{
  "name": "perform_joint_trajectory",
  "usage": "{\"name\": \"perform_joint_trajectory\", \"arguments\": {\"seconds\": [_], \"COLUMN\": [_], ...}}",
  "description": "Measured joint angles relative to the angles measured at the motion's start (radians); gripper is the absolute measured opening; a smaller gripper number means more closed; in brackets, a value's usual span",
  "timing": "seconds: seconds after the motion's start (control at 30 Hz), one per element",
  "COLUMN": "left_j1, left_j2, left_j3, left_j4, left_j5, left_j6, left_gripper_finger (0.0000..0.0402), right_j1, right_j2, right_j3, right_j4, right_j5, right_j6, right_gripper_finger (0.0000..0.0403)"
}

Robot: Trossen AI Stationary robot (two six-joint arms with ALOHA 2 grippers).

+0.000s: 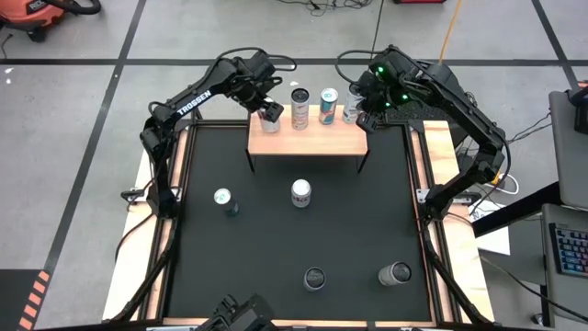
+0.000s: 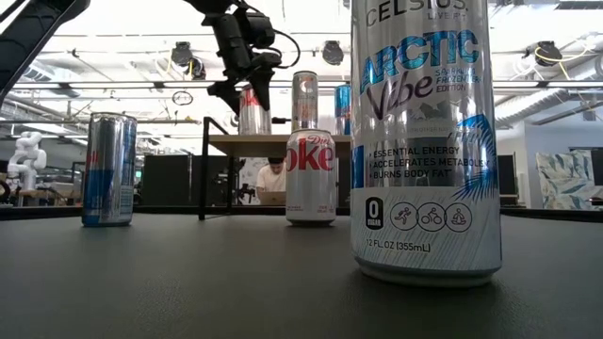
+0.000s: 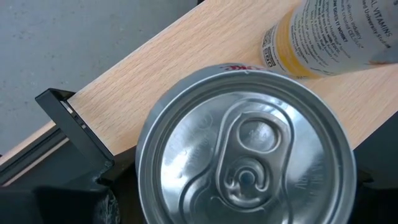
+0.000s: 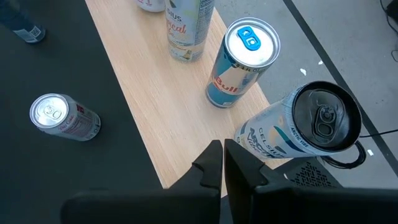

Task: Place canned beverage on shelf
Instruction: Put the top red and silver soda can on the shelf

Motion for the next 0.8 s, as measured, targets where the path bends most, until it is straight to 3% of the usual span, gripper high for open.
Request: {"name": "perform_joint_trajectory", "arguments": {"seconds": [0.23, 0.53, 0.8], "left_j1": [0.0, 0.0, 0.0], "left_j2": [0.0, 0.0, 0.0], "left_j3": [0.0, 0.0, 0.0], "left_j4": [0.001, 0.005, 0.002], "left_j5": [-0.003, -0.015, -0.101], "left_j6": [-0.033, -0.055, -0.105], "left_gripper_finger": [0.032, 0.032, 0.032], "right_j1": [0.0, 0.0, 0.0], "right_j2": [0.0, 0.0, 0.0], "right_j3": [0.0, 0.0, 0.0], "right_j4": [0.108, 0.184, 0.181], "right_j5": [0.052, 0.052, 0.051], "right_j6": [0.131, 0.131, 0.13], "right_gripper_finger": [0.0, 0.0, 0.0]}}
